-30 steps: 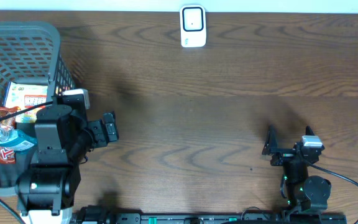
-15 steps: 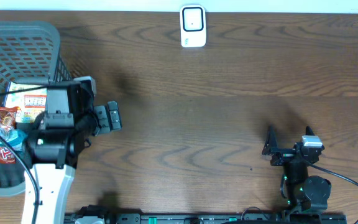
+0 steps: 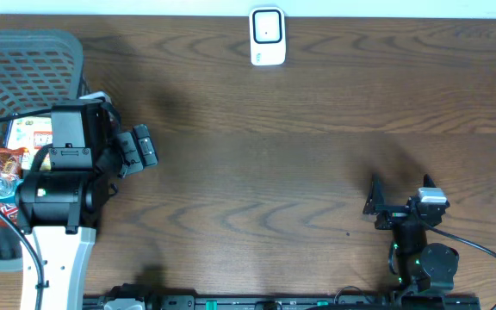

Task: Scan the item barcode
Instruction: 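Move the left gripper over the basket and lower toward the teal bottle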

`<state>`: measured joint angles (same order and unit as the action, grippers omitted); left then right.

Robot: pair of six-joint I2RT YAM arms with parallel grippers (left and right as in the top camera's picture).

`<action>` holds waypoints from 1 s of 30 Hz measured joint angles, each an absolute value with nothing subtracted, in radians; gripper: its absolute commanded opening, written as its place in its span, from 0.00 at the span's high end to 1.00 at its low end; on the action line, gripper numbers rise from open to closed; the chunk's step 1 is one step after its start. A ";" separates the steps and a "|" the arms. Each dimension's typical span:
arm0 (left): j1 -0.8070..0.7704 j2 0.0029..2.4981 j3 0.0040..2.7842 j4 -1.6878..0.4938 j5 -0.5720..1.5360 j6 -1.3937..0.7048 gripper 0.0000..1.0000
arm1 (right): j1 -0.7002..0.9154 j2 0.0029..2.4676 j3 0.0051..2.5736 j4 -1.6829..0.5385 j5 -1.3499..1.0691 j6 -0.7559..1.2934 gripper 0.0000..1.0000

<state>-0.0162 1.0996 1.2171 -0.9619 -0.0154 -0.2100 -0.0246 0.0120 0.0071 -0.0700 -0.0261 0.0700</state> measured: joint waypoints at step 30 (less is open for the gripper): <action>0.158 1.122 1.389 -1.077 -0.067 -0.263 0.02 | -0.025 0.012 0.007 -0.070 -0.026 0.070 0.01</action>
